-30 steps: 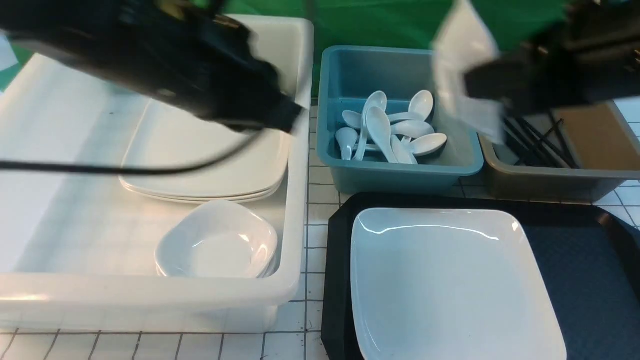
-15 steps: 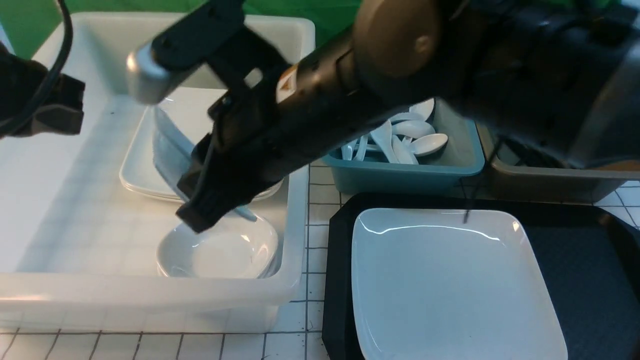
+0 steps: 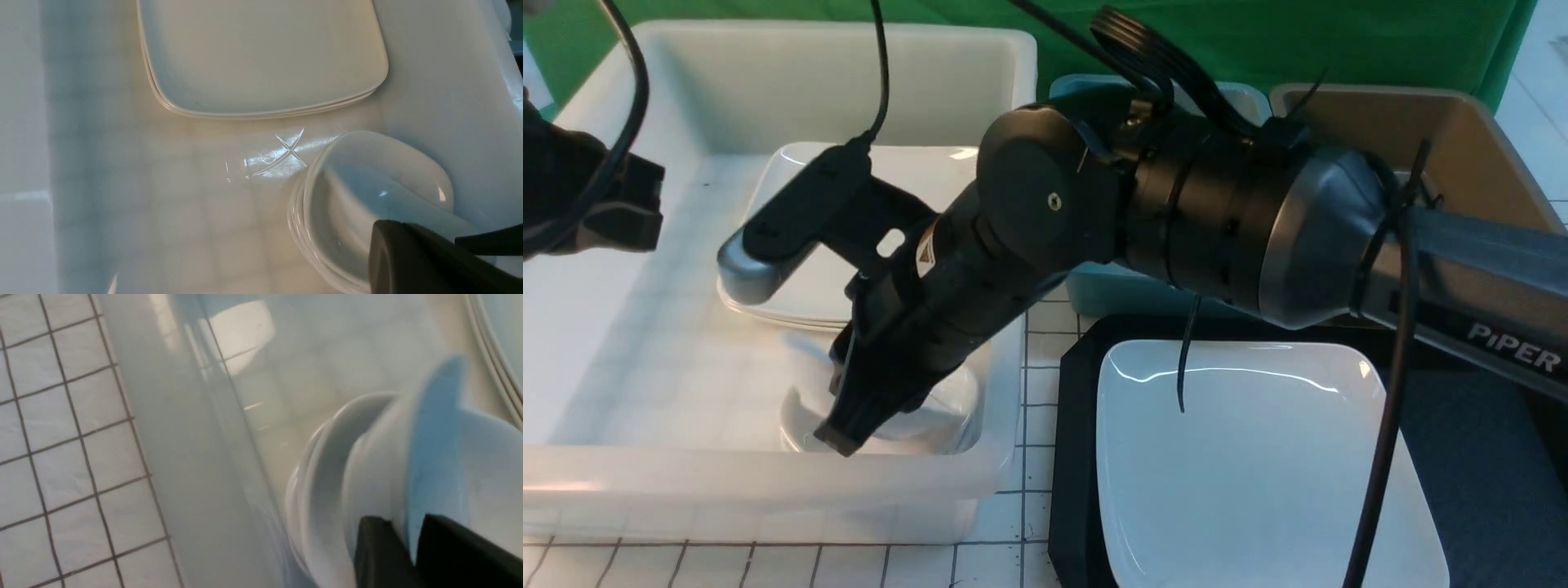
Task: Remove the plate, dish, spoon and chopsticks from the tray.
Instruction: Use the right arm to put the small plate into the large storage box on the left, then use the right arm to grab a plate from the dinner plate
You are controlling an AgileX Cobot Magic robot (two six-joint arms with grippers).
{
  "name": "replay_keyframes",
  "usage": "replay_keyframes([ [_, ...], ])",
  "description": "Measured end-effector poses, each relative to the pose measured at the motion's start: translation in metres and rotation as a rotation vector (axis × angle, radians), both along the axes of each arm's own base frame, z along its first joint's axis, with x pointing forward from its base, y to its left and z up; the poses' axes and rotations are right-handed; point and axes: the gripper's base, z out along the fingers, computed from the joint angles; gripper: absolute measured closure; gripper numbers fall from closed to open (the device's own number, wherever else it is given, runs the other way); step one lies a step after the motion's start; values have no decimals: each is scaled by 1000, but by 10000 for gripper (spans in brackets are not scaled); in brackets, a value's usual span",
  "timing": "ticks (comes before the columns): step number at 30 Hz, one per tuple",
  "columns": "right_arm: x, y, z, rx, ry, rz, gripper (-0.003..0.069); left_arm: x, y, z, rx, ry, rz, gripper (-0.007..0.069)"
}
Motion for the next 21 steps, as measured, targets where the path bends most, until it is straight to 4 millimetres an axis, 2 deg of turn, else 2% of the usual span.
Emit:
replay_keyframes([
  [1,-1,1,0,1,0,2,407,0,0,0,0,0,0,626],
  [2,-1,1,0,1,0,2,397,0,0,0,0,0,0,626],
  [3,-2,2,1,4,5,-2,330,0,0,0,-2,0,0,626],
  [6,-3,1,2,8,24,-26,223,0,-1,0,-15,2,-3,626],
  [9,-6,-4,12,4,35,-35,193,0,-2,0,-21,0,-10,626],
  [11,-10,-13,29,-11,23,-35,202,0,-2,1,-25,0,-13,626],
  [12,-11,-19,40,-21,9,-46,229,0,-3,1,-26,-1,-15,626],
  [14,-9,-39,65,-37,-36,-97,328,0,-4,1,-35,-6,-30,626],
  [16,1,-69,89,-71,-110,-182,510,0,-7,2,-60,-15,-53,626],
  [17,8,-87,99,-86,-125,-238,571,0,-9,3,-75,-21,-67,626],
  [18,16,-106,107,-102,-126,-298,610,0,-11,4,-91,-26,-85,626],
  [21,36,-161,119,-149,-102,-462,650,-2,-24,5,-120,-30,-158,626],
])
